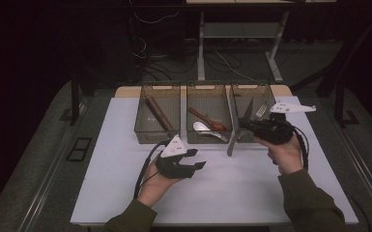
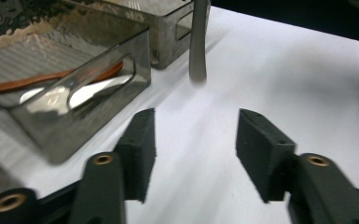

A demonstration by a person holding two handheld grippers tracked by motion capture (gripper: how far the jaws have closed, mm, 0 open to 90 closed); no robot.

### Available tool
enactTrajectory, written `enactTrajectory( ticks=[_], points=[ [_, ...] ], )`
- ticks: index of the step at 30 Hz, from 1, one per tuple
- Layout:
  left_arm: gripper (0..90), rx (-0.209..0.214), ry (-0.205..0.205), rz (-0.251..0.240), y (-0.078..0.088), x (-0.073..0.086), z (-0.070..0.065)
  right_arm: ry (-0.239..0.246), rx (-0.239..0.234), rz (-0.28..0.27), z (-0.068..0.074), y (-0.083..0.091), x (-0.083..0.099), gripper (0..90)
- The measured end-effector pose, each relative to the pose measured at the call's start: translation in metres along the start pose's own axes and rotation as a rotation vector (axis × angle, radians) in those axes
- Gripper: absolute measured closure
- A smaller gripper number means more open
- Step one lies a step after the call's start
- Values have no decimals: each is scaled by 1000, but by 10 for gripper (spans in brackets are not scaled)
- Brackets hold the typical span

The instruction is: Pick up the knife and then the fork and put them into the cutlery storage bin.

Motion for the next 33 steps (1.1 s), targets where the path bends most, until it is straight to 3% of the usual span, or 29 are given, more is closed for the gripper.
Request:
enactTrajectory(
  ticks=[11,18,22,27,33],
  points=[
    [299,-25,37,-3,48,28,13,64,168,-24,-52,22,-46,880],
    [154,-57,61,-20,68,38,20,103,279,-15,-91,25,-69,881],
    [88,-63,62,-22,73,41,20,126,318,29,-109,21,-66,881],
    [0,-66,57,-1,72,47,20,123,360,127,-130,15,-48,881],
    [0,-65,58,5,70,49,21,102,379,215,-145,13,-26,881]
  ],
)
Point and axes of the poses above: each handheld gripper's, and its own axes: y roughly backward along the jaws, x roughly out of its underside, z roughly to its left, the point moved 7 cm from there along -y, roughly forward along the jaws, and after that the axes turned 15 degrees about -z, right-handed, at the moved point
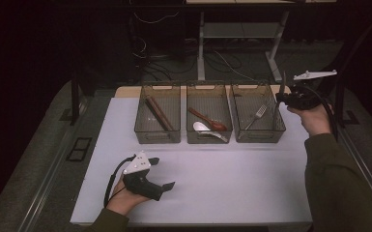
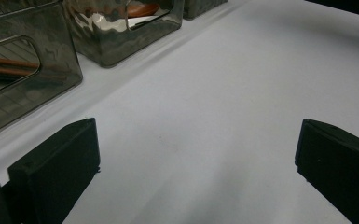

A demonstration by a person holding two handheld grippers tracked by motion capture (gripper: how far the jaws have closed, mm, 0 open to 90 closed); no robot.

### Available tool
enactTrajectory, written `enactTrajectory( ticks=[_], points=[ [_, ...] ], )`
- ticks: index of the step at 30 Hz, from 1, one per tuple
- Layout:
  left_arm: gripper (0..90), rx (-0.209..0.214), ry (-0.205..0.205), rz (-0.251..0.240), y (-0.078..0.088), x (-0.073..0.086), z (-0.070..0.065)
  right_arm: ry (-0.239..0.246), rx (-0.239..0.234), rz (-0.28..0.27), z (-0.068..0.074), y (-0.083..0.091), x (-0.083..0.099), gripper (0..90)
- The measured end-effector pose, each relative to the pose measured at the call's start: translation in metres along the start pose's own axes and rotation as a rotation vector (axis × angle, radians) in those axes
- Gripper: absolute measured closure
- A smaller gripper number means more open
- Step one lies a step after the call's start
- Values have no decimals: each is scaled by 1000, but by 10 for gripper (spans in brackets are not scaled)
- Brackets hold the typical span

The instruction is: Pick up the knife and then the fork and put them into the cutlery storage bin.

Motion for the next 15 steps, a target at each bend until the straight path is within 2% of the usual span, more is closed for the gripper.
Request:
enactTrajectory(
  ticks=[6,15],
  points=[
    [0,15,8,16,-1,2,-2,19,-8,91,-3,-8,17,881],
    [0,24,8,21,-3,2,-3,14,-18,63,-3,-25,19,880]
  ],
)
Point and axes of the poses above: each handheld gripper's, and its own axes: y roughly backward along the jaws, x roughly out of its underside, z roughly to its left, the point moved 7 cm from there along -y, roughly forward along the jaws, and after that the axes turned 15 degrees about -z, right-handed, at the moved point
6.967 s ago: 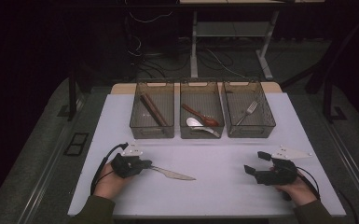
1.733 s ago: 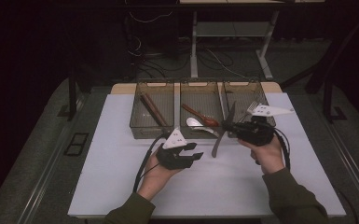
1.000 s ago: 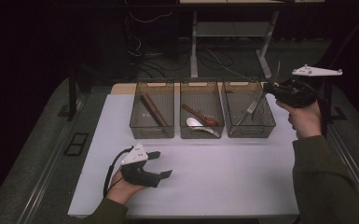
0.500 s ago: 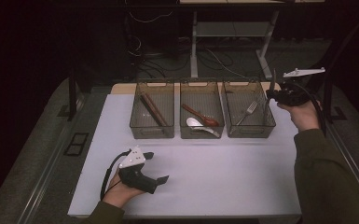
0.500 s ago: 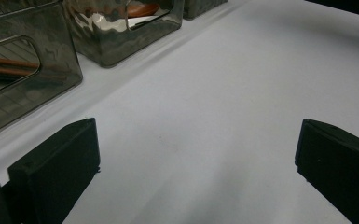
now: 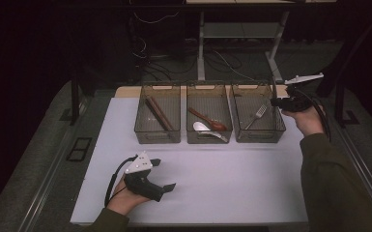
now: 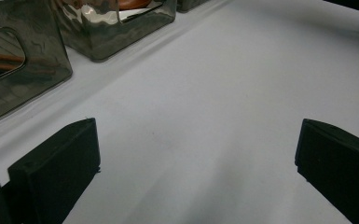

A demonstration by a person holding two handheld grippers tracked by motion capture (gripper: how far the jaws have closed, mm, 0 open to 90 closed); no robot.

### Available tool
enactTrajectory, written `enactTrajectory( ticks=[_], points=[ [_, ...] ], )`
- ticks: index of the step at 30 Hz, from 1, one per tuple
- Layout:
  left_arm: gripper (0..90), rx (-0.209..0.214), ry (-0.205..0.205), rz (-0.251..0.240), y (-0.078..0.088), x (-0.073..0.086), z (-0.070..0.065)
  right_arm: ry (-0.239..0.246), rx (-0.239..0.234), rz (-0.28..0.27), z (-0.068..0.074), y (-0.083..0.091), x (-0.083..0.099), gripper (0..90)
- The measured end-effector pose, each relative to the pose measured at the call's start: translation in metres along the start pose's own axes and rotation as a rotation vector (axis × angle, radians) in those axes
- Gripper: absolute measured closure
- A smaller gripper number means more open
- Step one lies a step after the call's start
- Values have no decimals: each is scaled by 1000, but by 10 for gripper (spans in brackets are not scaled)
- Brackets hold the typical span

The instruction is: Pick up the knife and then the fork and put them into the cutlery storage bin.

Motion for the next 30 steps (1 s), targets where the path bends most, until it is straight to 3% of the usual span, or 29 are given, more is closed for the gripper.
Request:
enactTrajectory(
  ticks=[8,12,17,23,26,30],
  points=[
    [0,6,2,12,-2,2,-1,-32,-7,9,2,-28,7,875],
    [0,6,0,13,-2,2,-1,-23,-7,27,7,-42,12,860],
    [0,10,-1,14,-2,2,-1,-11,17,117,7,-56,30,732],
    [0,11,-2,18,-2,3,-1,-75,-15,85,6,-49,36,536],
    [0,12,-4,21,-2,3,-1,-64,-19,28,10,-38,33,443],
    [0,12,-12,33,-2,4,-1,-78,-85,-19,19,-20,30,377]
  ],
)
Point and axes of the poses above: each handheld gripper's, and its own axes: y roughly backward along the jaws, x roughly out of its underside, z roughly to its left, the point moved 7 cm from there along -y, roughly forward along the jaws, and after that the axes turned 15 degrees about -z, right-handed, at the moved point
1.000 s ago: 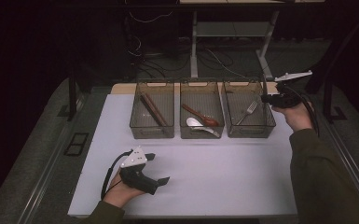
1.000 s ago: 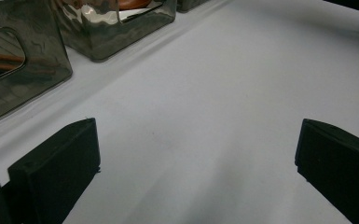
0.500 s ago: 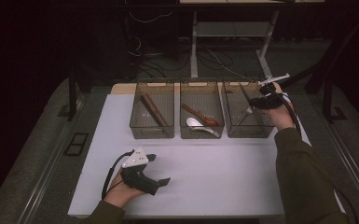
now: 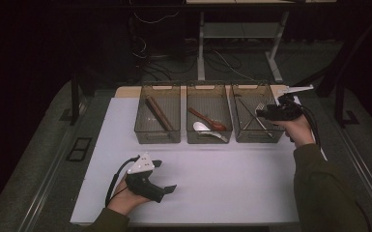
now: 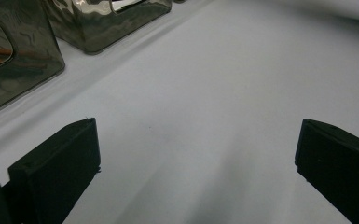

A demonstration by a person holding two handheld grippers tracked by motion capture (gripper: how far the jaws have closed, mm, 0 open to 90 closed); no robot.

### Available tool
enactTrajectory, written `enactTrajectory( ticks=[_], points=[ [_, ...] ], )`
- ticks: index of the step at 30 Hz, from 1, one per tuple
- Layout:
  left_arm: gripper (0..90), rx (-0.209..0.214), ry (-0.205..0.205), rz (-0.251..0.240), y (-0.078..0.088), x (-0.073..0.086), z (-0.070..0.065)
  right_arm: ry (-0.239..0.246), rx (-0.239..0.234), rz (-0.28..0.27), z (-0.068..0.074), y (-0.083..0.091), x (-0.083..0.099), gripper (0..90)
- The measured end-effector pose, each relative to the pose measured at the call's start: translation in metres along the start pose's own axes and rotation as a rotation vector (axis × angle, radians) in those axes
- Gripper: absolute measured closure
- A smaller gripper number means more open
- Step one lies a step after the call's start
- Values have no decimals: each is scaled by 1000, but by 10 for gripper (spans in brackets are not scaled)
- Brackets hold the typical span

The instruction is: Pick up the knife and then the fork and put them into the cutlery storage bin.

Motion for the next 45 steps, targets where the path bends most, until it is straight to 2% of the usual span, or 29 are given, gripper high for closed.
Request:
enactTrajectory(
  ticks=[3,6,11,15,19,26,36,45],
  points=[
    [0,-2,0,1,0,0,0,2,-40,-29,9,12,0,344],
    [0,-4,1,-2,1,1,0,30,-77,-60,22,24,0,299],
    [0,-6,-2,4,1,2,0,46,-85,-107,39,41,4,232],
    [0,-8,-2,9,2,2,1,53,-115,-135,54,52,12,207],
    [0,-6,1,9,2,3,0,73,-127,-139,68,59,25,191],
    [0,-5,-4,12,4,4,0,80,-170,-149,91,69,45,180],
    [0,-9,-3,3,7,3,0,71,-198,-162,103,85,78,180],
    [0,-13,-9,2,7,3,0,62,-220,-125,110,96,110,180]
  ],
)
Point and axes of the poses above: each handheld gripper's, and its own axes: y roughly backward along the jaws, x roughly out of its underside, z roughly to its left, the point moved 7 cm from there along -y, roughly forward along the jaws, and after that the axes turned 15 degrees about -z, right-handed, at the moved point
